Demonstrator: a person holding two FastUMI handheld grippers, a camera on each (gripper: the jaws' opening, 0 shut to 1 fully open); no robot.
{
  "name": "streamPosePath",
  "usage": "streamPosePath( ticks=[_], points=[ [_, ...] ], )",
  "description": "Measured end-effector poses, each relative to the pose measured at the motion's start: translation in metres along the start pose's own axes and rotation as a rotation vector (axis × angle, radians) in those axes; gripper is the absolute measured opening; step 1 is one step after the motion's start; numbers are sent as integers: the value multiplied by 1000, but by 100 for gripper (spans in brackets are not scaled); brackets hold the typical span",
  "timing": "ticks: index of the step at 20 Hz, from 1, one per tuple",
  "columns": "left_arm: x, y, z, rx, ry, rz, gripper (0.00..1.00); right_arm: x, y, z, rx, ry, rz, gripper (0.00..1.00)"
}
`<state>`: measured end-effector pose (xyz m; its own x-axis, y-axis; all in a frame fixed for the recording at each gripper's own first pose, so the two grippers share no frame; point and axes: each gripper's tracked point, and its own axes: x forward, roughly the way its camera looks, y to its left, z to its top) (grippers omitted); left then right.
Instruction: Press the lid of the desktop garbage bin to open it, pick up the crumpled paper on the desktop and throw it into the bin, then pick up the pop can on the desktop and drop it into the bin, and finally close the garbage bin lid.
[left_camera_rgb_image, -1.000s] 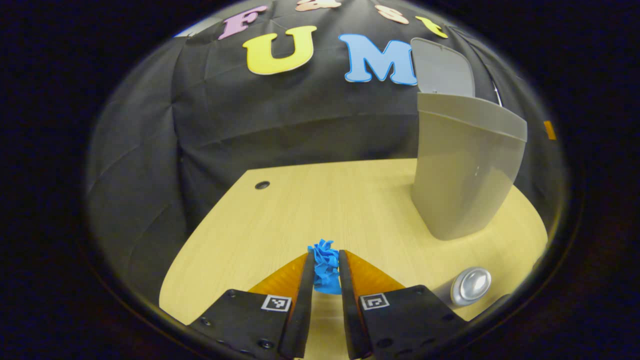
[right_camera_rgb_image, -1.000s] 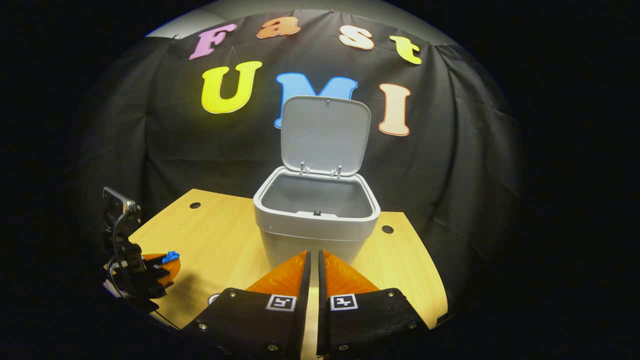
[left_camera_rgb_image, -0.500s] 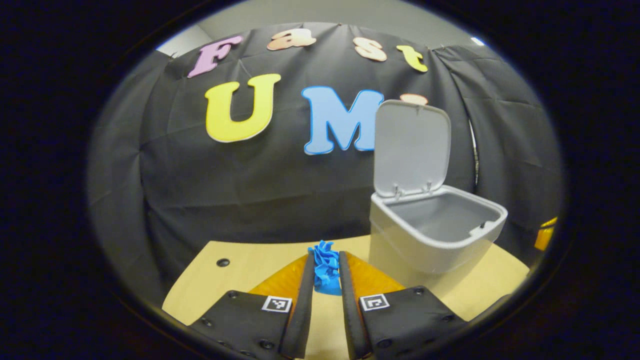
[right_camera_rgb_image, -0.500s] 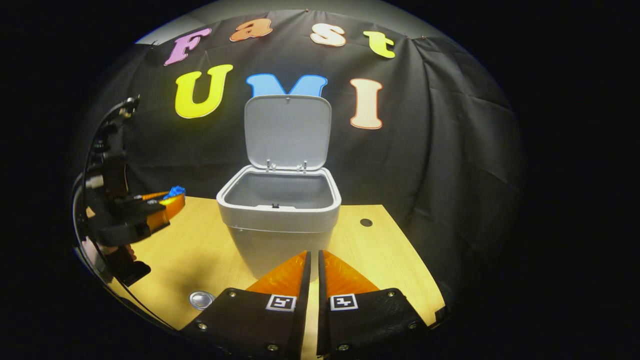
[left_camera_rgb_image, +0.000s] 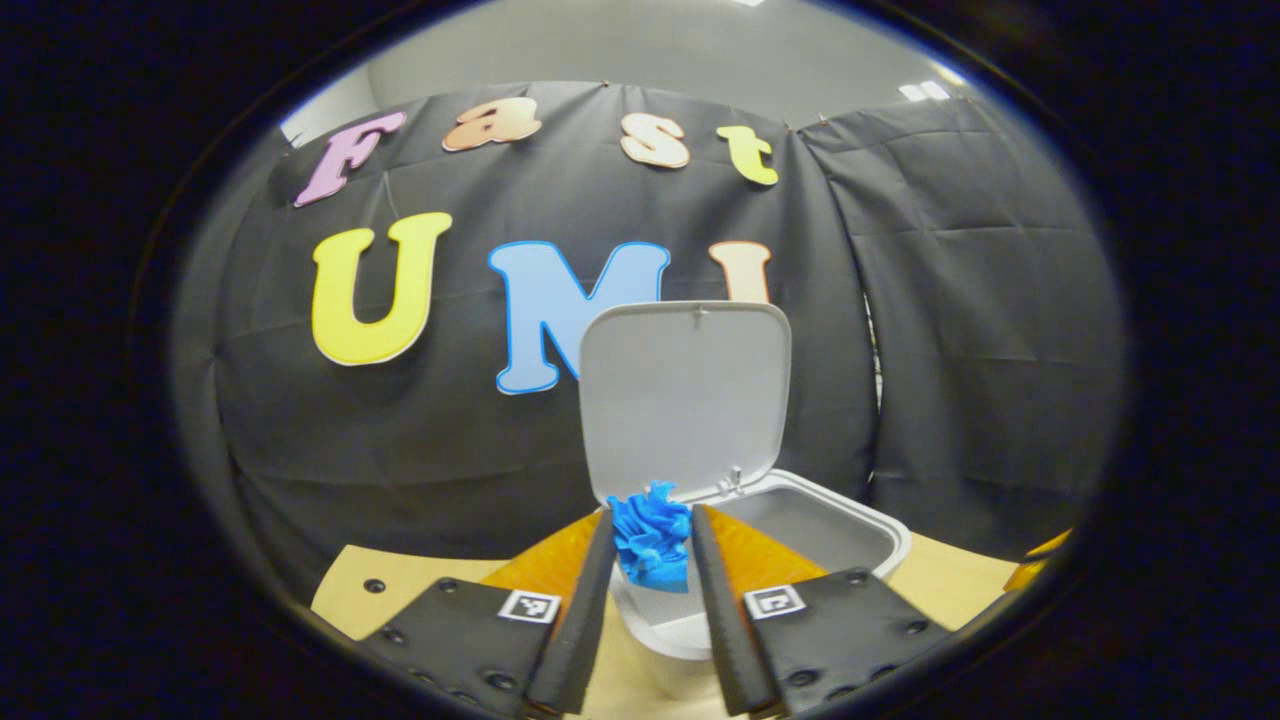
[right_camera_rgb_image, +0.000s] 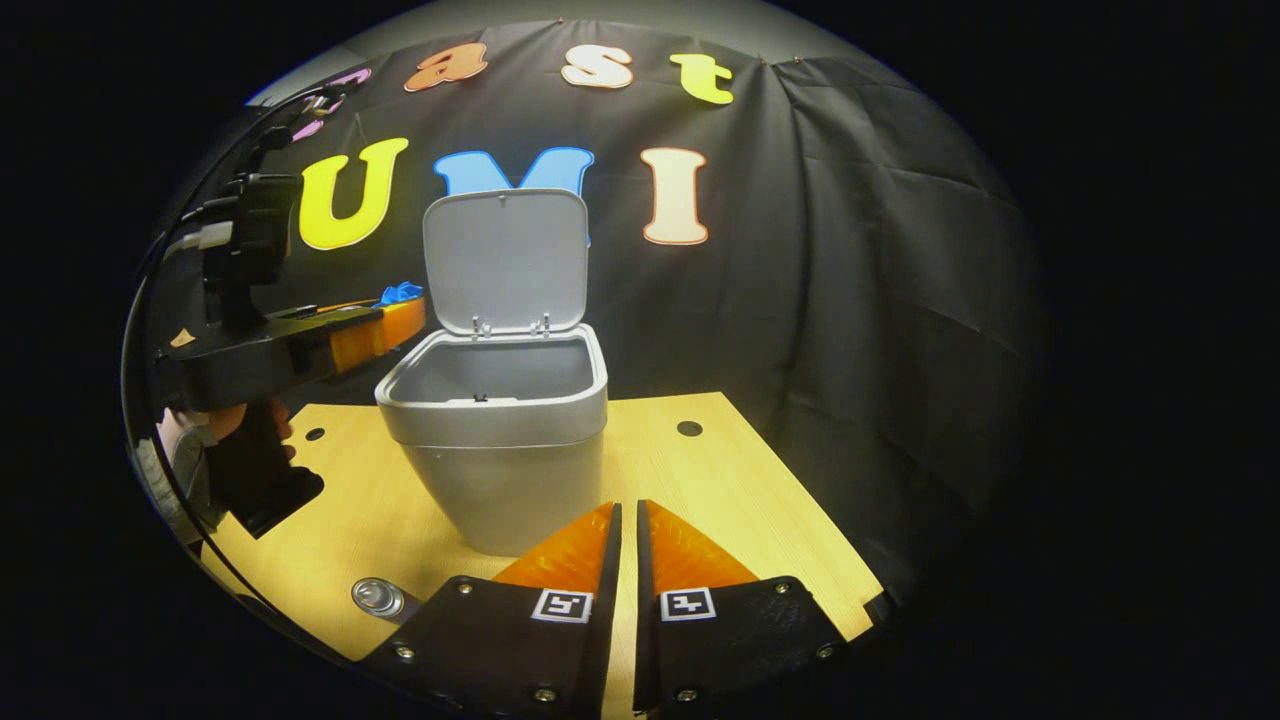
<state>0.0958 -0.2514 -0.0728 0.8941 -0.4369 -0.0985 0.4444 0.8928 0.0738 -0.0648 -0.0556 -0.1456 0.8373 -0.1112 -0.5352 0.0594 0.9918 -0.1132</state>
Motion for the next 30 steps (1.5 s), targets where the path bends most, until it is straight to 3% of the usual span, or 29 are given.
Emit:
streamPosePath(
  ticks=[3,5,7,8,11,12,13,14,16,18,21,22,24,28,30],
  points=[
    [1,-10,0,2,-7,-19,100,0,1,0,5,1,-6,11],
    [-1,-4,1,-3,-5,-7,95,0,6,0,1,3,5,10],
    [-4,9,-5,-14,2,14,100,1,15,-2,-11,7,29,11],
    [-7,19,-6,-19,6,32,84,2,21,-3,-20,10,47,11],
    [-22,59,-12,-20,16,103,84,9,54,-7,-44,24,139,11],
    [-30,79,-16,-16,24,138,89,12,71,-9,-56,34,188,11],
    [-38,96,-21,-15,31,169,95,14,86,-11,-66,41,231,0],
    [-55,124,-27,-16,44,224,100,16,109,-14,-82,51,297,11],
    [-76,155,-32,-24,56,288,100,17,138,-22,-101,74,380,11],
    [-98,181,-39,-31,69,345,100,16,161,-31,-125,102,445,19],
    [-134,216,-50,-46,85,428,100,14,198,-54,-175,153,548,84],
    [-142,224,-51,-50,89,447,100,13,206,-61,-192,170,568,93],
    [-163,241,-54,-55,95,488,100,14,219,-79,-238,203,598,98],
    [-192,273,-54,-54,109,551,100,16,241,-123,-338,279,651,98],
    [-204,282,-55,-56,114,572,95,17,244,-138,-370,308,661,98]
  ],
)
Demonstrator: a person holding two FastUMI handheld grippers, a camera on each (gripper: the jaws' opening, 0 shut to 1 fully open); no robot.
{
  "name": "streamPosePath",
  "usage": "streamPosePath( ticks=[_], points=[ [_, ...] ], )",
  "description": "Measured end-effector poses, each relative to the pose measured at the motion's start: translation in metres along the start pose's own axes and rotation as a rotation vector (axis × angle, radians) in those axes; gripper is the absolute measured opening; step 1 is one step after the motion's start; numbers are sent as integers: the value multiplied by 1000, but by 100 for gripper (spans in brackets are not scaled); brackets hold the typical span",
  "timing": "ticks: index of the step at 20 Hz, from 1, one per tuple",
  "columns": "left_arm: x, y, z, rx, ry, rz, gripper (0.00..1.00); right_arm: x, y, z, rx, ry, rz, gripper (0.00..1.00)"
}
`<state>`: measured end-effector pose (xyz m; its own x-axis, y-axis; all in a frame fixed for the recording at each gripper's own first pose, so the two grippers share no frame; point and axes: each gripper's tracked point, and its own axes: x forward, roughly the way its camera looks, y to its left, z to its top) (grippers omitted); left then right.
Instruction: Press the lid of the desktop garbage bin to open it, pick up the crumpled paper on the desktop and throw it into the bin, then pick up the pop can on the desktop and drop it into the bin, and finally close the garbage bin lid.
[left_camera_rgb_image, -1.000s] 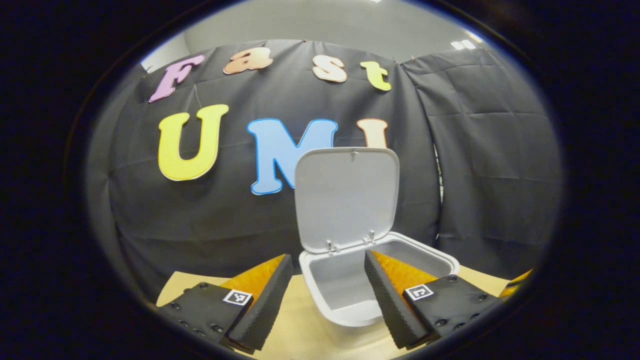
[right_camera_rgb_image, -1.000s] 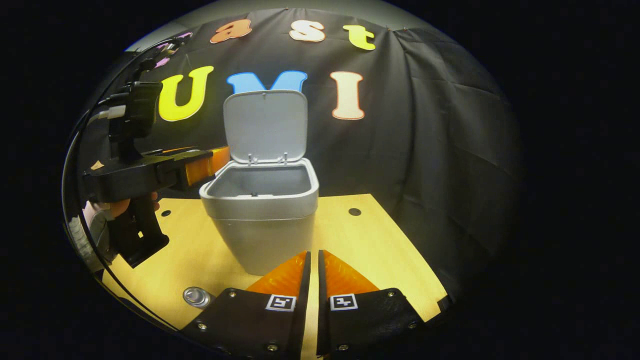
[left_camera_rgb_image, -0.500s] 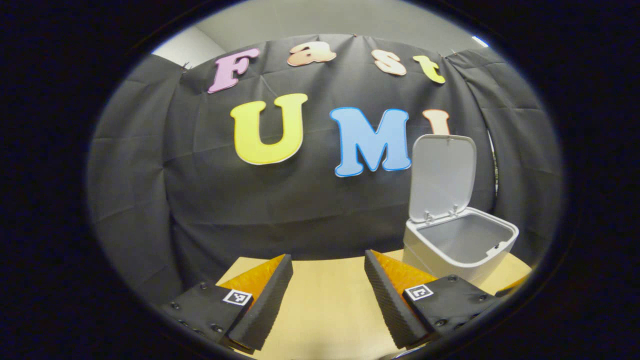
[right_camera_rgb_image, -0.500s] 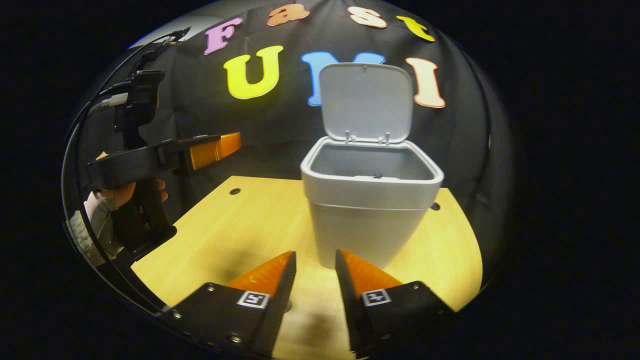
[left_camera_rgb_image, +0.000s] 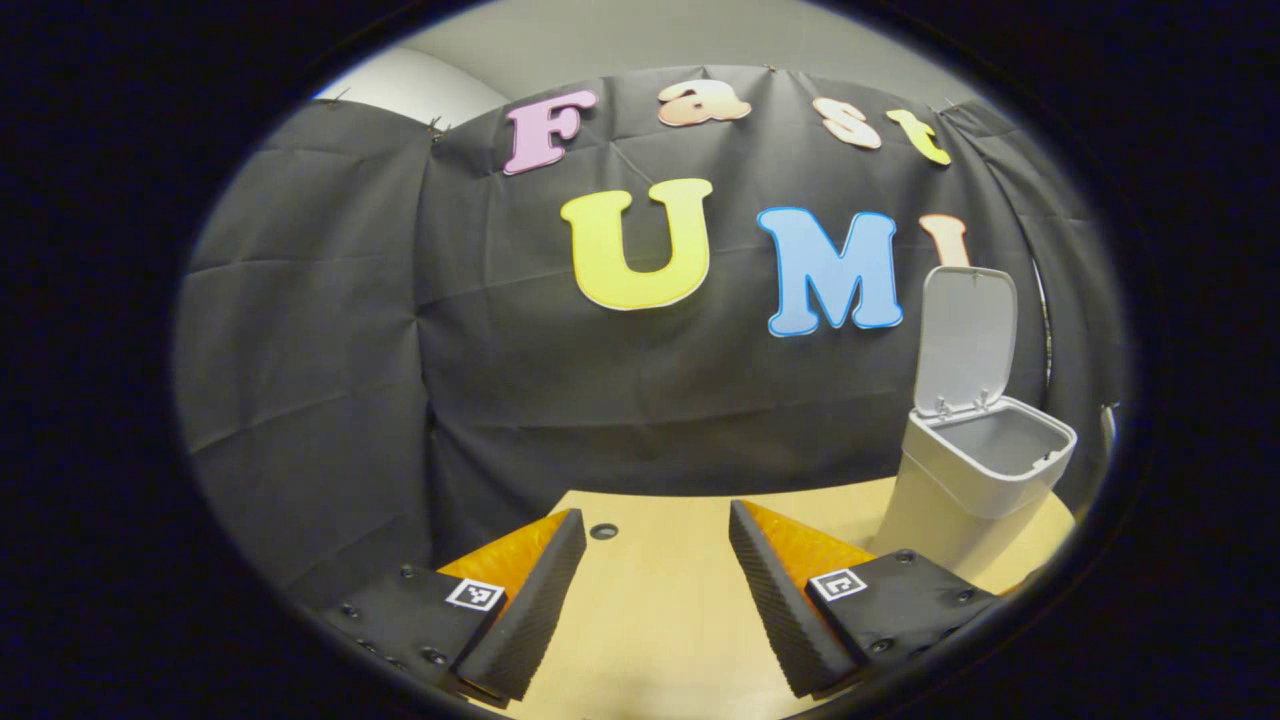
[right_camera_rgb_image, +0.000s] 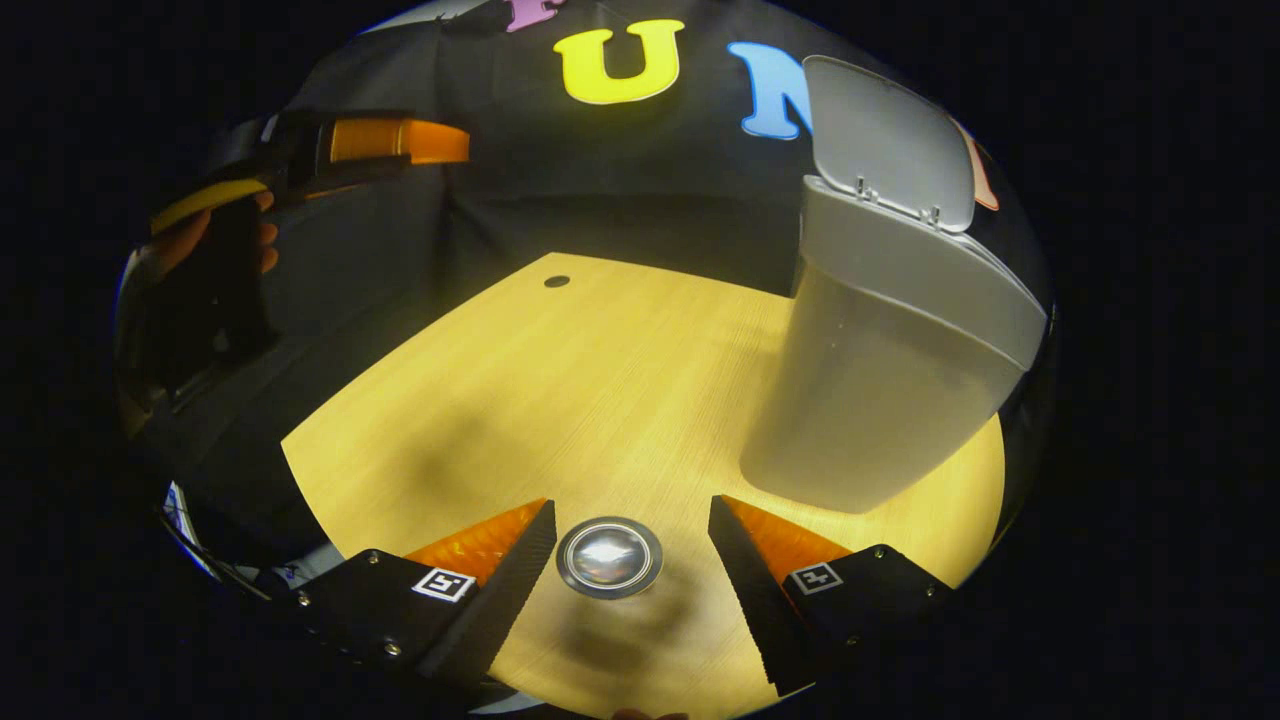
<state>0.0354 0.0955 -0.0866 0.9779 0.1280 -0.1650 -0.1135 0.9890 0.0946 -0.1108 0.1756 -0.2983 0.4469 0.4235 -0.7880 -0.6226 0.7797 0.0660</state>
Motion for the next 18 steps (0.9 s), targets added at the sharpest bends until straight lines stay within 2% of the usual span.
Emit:
streamPosePath(
  ticks=[1,2,3,8,9,10,11,12,14,15,18],
  points=[
    [-2,6,-1,-1,2,10,95,4,4,-5,-8,15,8,98],
    [-3,13,-2,-2,4,22,100,11,6,-12,-20,37,17,98],
    [-4,17,-4,-2,6,30,95,15,6,-16,-30,51,20,98],
    [-5,27,-10,-14,20,51,100,30,7,-34,-58,119,14,98],
    [-5,27,-11,-16,21,51,100,31,7,-33,-55,118,12,85],
    [-4,26,-13,-18,22,50,100,26,7,-31,-52,117,11,85],
    [-3,25,-13,-18,22,48,100,25,7,-27,-44,105,15,84],
    [-2,22,-14,-17,23,44,95,20,7,-17,-32,77,18,85],
    [0,18,-12,-15,22,36,95,9,4,6,-19,24,21,84],
    [1,16,-11,-15,20,31,100,4,4,21,-14,-8,23,84],
    [5,4,-10,-15,16,11,100,-21,2,80,2,-154,26,84]
  ],
)
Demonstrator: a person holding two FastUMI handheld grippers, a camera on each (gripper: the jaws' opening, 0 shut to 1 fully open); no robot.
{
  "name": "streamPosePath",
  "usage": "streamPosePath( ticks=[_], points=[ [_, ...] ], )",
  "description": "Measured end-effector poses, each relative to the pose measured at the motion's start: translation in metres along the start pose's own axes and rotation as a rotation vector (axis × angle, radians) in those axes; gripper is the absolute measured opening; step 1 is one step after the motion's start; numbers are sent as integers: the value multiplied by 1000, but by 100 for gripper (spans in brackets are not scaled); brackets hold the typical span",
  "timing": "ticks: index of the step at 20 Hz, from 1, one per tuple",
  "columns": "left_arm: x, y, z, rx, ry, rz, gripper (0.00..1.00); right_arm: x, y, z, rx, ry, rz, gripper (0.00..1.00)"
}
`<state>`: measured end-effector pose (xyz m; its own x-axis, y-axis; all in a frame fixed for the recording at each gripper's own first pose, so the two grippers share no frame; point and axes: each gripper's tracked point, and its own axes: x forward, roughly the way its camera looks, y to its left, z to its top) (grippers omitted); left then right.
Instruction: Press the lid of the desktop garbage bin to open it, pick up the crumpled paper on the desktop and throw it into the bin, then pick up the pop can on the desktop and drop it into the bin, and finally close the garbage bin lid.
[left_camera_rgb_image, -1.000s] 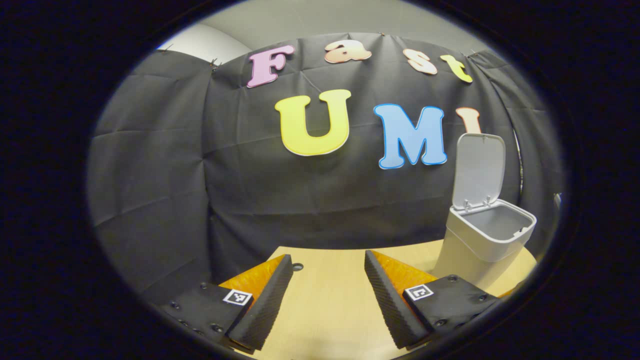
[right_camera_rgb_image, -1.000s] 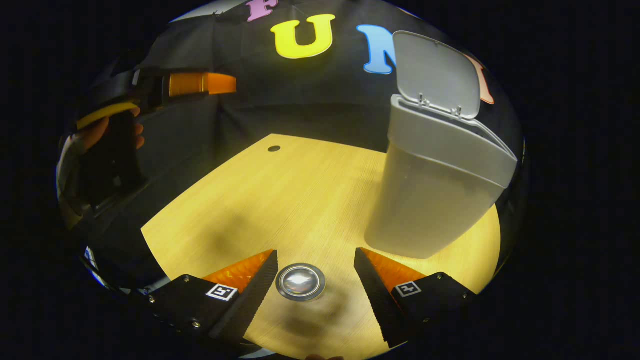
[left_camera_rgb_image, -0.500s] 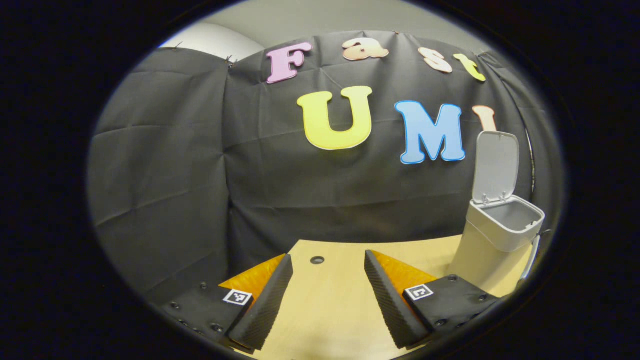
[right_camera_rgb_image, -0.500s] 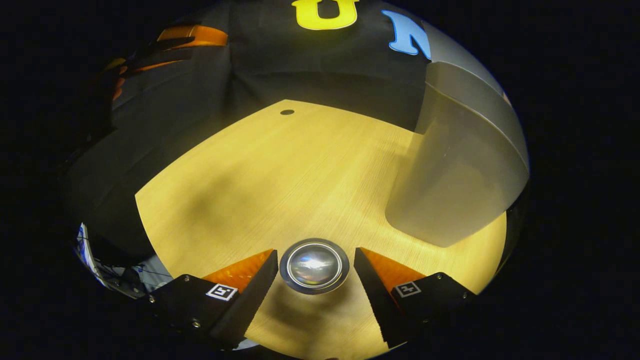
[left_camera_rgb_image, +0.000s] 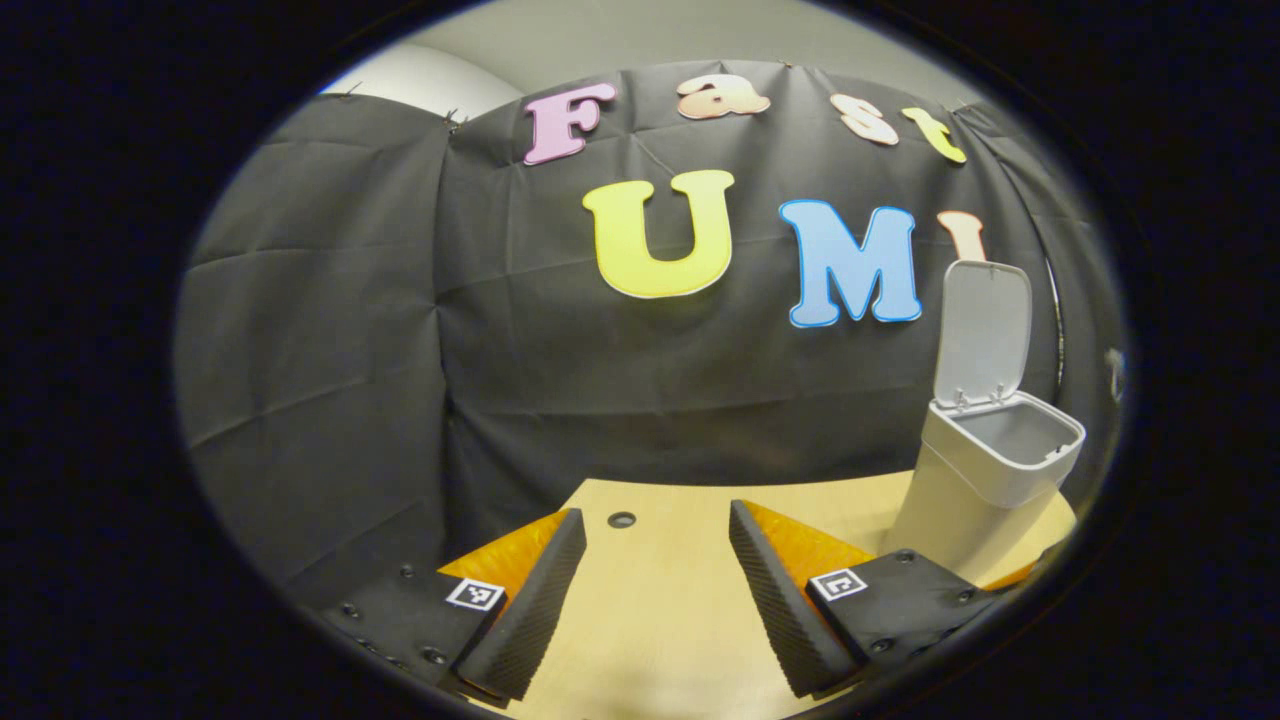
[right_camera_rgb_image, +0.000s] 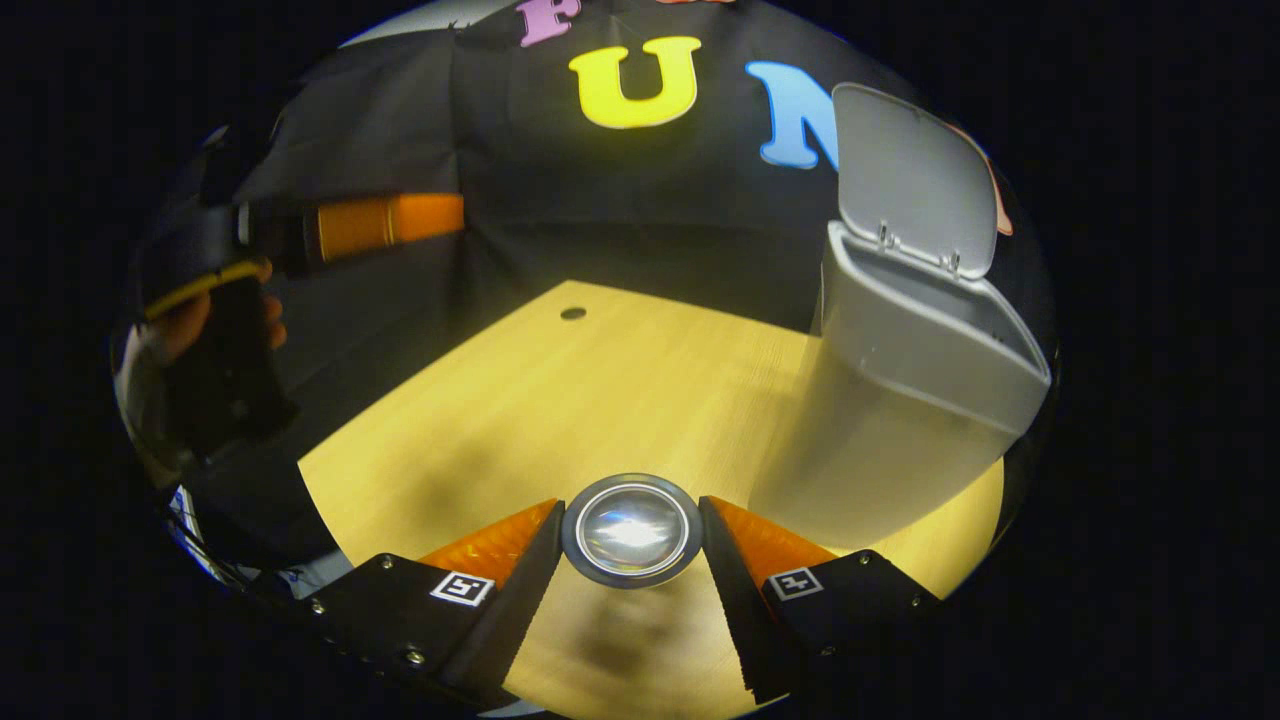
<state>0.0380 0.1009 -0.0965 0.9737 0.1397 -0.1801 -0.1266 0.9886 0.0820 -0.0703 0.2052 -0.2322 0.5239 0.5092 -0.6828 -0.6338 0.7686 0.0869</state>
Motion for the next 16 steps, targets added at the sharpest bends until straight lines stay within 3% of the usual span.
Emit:
streamPosePath(
  ticks=[5,8,10,11,16],
  points=[
    [2,-20,3,0,-8,-35,100,-51,-16,112,26,-274,-34,84],
    [2,-30,6,-7,-12,-56,100,-79,-62,181,48,-443,-144,84],
    [2,-34,6,-10,-12,-64,100,-89,-91,189,46,-479,-220,84],
    [2,-35,7,-10,-12,-69,84,-94,-116,187,47,-483,-285,84],
    [3,-38,2,-17,-3,-71,100,-97,-160,167,60,-447,-399,84]
  ],
)
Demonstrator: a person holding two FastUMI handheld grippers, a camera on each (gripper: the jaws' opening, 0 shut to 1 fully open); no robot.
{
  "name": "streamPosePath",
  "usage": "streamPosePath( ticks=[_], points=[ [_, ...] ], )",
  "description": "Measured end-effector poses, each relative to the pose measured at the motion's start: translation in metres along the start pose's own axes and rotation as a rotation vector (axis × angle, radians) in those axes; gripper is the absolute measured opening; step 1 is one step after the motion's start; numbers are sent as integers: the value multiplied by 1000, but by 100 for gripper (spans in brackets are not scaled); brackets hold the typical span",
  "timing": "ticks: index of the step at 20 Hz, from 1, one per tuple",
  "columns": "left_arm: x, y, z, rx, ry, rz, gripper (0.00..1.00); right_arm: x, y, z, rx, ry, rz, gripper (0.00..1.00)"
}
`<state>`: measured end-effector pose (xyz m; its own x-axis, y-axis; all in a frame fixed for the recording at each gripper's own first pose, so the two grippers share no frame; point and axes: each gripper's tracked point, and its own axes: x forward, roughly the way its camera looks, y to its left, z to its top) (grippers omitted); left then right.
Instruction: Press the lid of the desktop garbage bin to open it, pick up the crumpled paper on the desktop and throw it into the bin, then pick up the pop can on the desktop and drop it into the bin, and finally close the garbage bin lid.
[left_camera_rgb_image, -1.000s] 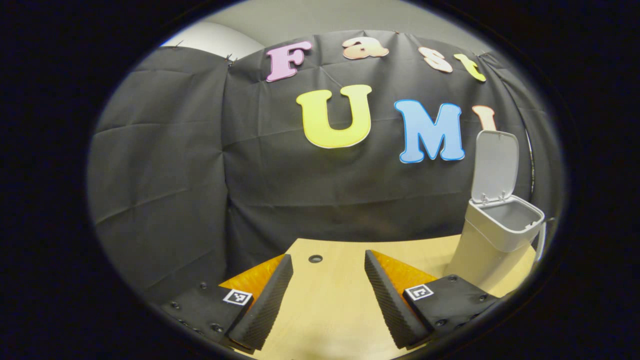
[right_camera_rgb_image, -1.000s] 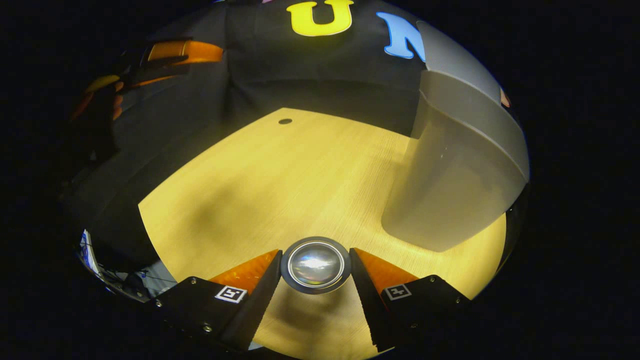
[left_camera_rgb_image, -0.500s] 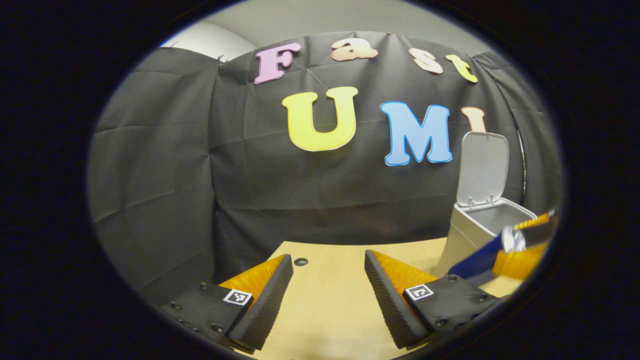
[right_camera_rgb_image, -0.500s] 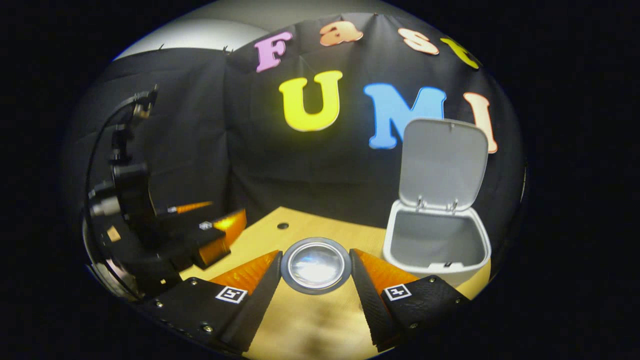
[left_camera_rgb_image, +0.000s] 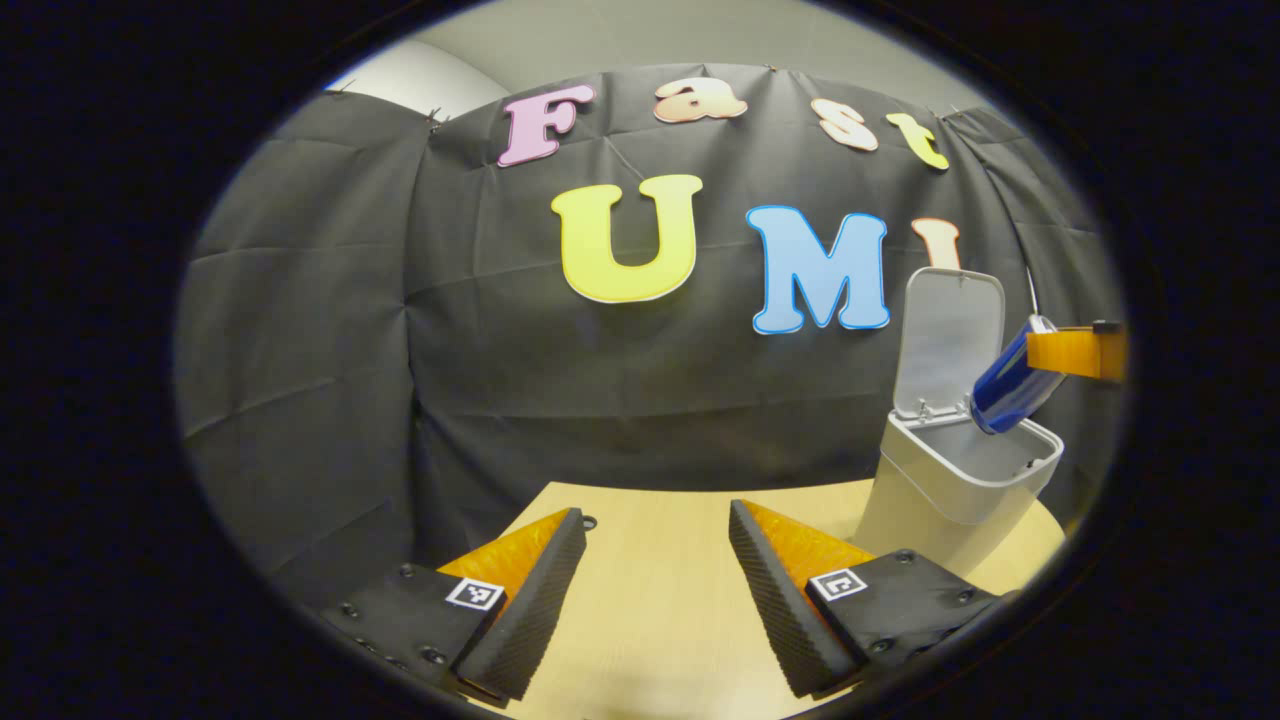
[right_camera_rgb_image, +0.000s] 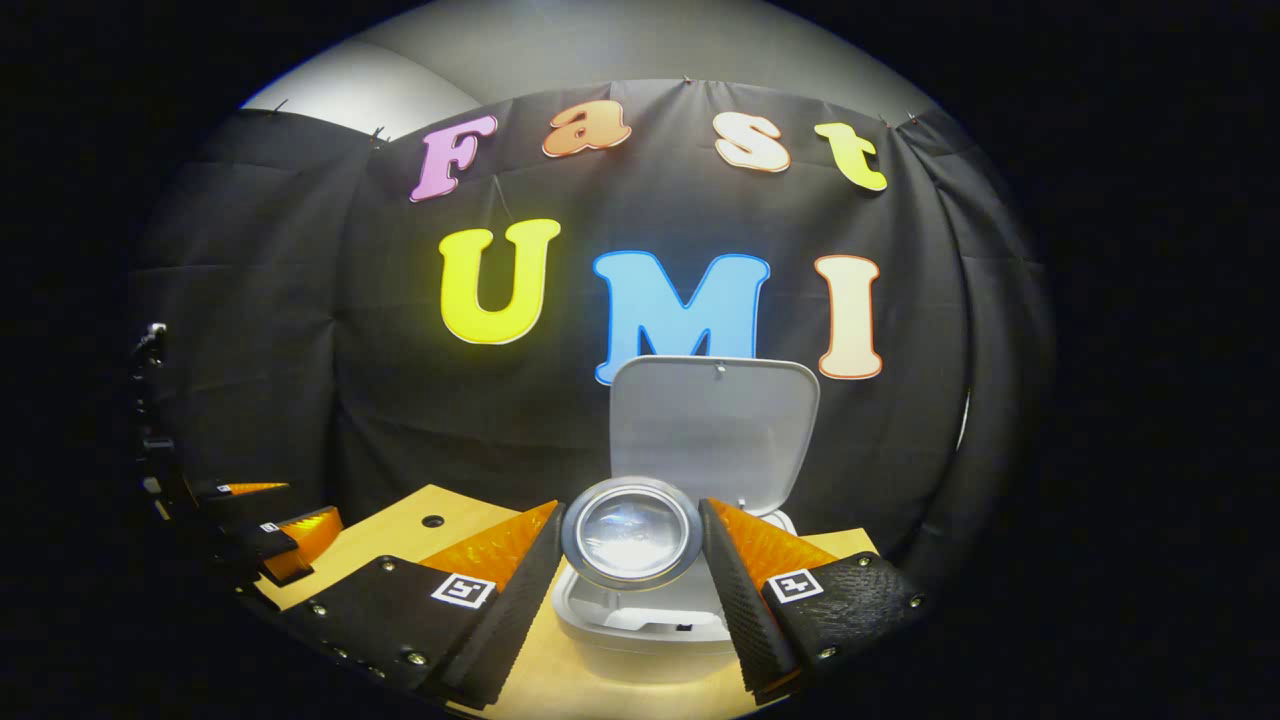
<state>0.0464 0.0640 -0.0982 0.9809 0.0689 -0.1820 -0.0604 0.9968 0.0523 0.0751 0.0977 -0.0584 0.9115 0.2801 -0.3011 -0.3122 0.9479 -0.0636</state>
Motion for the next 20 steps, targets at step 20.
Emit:
streamPosePath(
  ticks=[20],
  points=[
    [15,-6,-13,-8,37,-8,90,41,-27,82,8,-172,-82,88]
  ],
)
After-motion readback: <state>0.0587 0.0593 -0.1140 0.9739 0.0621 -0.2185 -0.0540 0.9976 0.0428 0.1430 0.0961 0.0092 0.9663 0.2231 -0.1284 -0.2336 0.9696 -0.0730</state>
